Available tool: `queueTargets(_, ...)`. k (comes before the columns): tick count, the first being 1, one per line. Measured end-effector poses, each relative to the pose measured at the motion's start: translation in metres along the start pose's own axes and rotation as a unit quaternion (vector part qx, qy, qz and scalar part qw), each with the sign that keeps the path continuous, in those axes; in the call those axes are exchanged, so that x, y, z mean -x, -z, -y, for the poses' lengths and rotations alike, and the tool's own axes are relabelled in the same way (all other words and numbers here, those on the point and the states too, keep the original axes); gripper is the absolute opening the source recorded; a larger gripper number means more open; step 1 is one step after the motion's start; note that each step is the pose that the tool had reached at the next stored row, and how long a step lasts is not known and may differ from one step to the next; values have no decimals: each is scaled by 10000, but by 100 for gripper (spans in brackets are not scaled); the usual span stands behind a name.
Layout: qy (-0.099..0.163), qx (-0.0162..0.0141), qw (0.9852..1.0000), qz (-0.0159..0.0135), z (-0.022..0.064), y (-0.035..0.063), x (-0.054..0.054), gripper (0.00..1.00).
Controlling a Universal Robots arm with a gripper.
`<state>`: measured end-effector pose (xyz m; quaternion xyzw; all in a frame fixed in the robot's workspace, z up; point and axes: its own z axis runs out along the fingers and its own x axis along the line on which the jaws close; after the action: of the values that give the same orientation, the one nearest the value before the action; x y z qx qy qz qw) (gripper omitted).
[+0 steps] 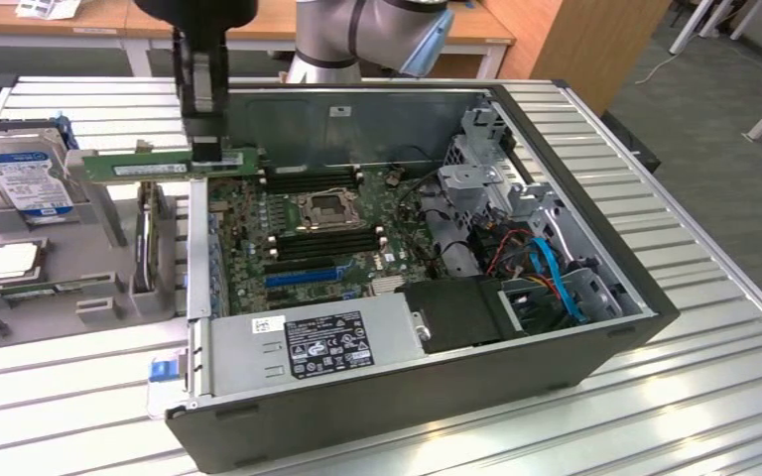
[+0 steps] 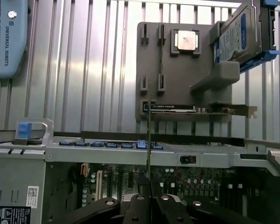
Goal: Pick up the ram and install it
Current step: 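Pick up the ram and move it above insertion slot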
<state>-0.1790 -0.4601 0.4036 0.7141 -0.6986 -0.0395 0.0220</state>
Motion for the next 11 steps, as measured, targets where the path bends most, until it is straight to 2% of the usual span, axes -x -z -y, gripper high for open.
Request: queueTargets(11, -1, 19, 10000, 0, 315, 28, -7, 12)
